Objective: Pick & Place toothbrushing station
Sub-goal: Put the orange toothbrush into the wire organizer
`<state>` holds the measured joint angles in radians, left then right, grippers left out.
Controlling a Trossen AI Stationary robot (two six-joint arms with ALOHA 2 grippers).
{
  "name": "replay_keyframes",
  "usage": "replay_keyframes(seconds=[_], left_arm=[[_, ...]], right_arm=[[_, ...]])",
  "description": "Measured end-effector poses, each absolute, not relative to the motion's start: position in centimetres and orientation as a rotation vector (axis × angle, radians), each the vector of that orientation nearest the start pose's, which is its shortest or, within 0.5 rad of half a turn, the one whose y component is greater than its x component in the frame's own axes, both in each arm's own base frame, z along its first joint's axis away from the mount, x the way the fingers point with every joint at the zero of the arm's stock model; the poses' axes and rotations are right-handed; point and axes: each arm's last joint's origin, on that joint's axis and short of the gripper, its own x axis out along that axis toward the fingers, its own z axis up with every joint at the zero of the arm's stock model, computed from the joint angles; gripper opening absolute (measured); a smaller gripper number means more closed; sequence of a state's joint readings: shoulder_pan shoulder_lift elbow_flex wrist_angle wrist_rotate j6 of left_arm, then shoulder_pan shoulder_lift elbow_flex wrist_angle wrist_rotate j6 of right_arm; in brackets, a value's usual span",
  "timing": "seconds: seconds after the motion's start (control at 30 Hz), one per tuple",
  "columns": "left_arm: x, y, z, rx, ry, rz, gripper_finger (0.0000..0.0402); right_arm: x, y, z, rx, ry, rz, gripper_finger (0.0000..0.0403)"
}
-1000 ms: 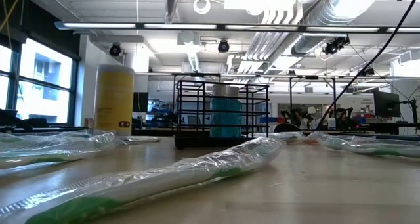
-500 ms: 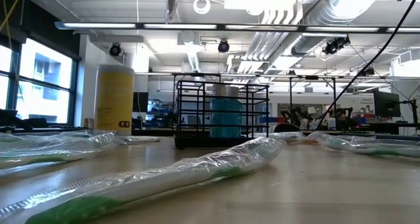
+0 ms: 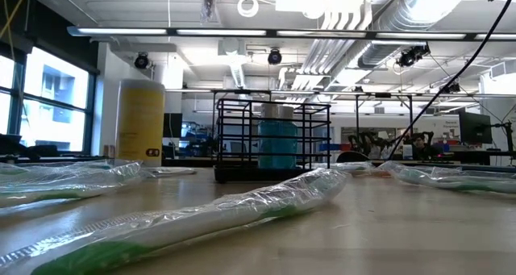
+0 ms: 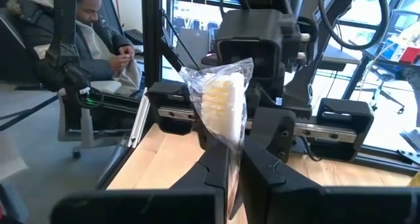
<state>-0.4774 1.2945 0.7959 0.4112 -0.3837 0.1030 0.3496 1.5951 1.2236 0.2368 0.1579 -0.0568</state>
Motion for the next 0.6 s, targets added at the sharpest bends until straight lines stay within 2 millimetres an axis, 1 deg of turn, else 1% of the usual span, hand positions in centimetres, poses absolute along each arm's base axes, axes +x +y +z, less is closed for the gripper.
replay_keyframes(seconds=[0.13, 0.23, 0.33, 0.47, 0.53, 0.6], left_arm=[[25.9, -12.2, 28.5, 0.152, 0.077, -0.090, 0.0084], [25.9, -12.1, 28.4, 0.153, 0.083, -0.084, 0.0119], [25.9, -12.1, 28.2, 0.159, 0.098, -0.083, 0.0146], [25.8, -12.1, 28.1, 0.165, 0.112, -0.068, 0.0162], [25.8, -12.0, 27.9, 0.174, 0.134, -0.047, 0.0162], [25.8, -11.9, 27.7, 0.181, 0.156, -0.009, 0.0162]], right_arm=[[35.1, 12.4, 32.1, -0.083, 0.131, 0.196, 0.0010], [35.0, 12.4, 31.7, -0.087, 0.172, 0.195, 0.0009], [34.5, 12.7, 31.4, -0.084, 0.222, 0.146, 0.0009], [33.5, 13.6, 31.6, -0.114, 0.250, 0.055, 0.0009], [32.8, 13.9, 31.9, -0.137, 0.255, -0.036, 0.0009], [31.5, 14.4, 32.0, -0.182, 0.298, -0.151, 0.0009]])
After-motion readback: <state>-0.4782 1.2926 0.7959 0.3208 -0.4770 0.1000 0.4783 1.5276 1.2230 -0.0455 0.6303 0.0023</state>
